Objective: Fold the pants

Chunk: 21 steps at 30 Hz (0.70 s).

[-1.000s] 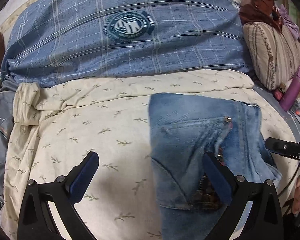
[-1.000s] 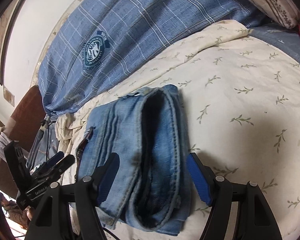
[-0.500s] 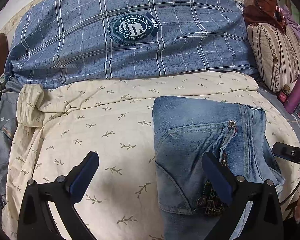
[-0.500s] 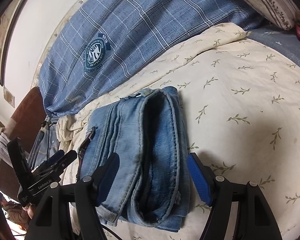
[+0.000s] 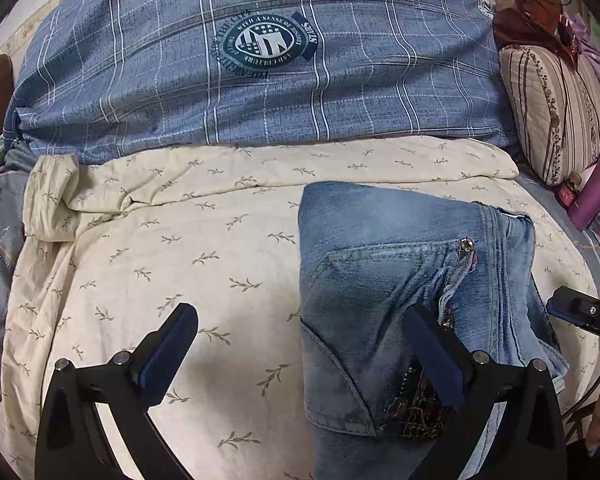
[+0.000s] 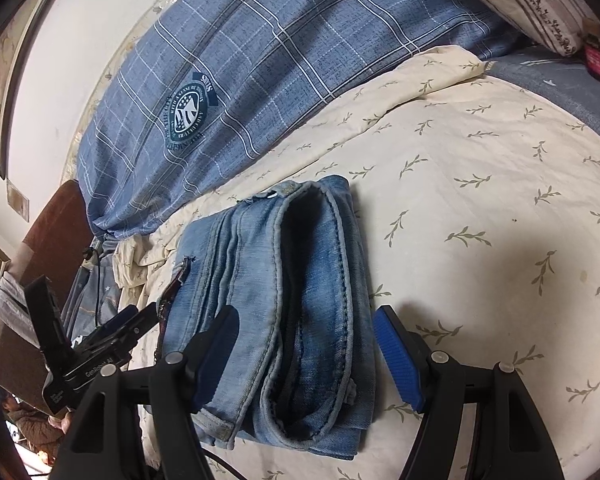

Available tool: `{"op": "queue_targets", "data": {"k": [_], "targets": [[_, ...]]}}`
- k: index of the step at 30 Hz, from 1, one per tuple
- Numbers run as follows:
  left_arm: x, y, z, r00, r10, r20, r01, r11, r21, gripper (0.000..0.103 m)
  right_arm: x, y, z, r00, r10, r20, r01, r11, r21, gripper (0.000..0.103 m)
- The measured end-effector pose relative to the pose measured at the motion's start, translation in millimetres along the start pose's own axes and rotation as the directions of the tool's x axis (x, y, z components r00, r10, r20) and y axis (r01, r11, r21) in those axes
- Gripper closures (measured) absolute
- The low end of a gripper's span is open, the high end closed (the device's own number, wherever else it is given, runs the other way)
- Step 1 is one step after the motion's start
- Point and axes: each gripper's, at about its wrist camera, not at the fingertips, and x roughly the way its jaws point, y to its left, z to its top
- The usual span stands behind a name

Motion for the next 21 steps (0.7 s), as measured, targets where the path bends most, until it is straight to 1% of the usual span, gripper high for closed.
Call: {"op": "queue_targets", "data": {"k": [5,21], "targets": [[1.3,-2.9,0.6,1.000,-0.013,-0.006,0.013,1.000,-0.003,0.001,-0.4,-0.5,-0.6,1.000,-0.003,-0.001,0.003,1.000,0.002,0.030],[3.9,-4.1,0.3,1.000,-0.008,-0.011,0.008,1.000,-0.006,0.001,1.3,-0.4,-2.5,1.000,-0.011,-0.008,0.011,1.000,0.000,0.030]]}}
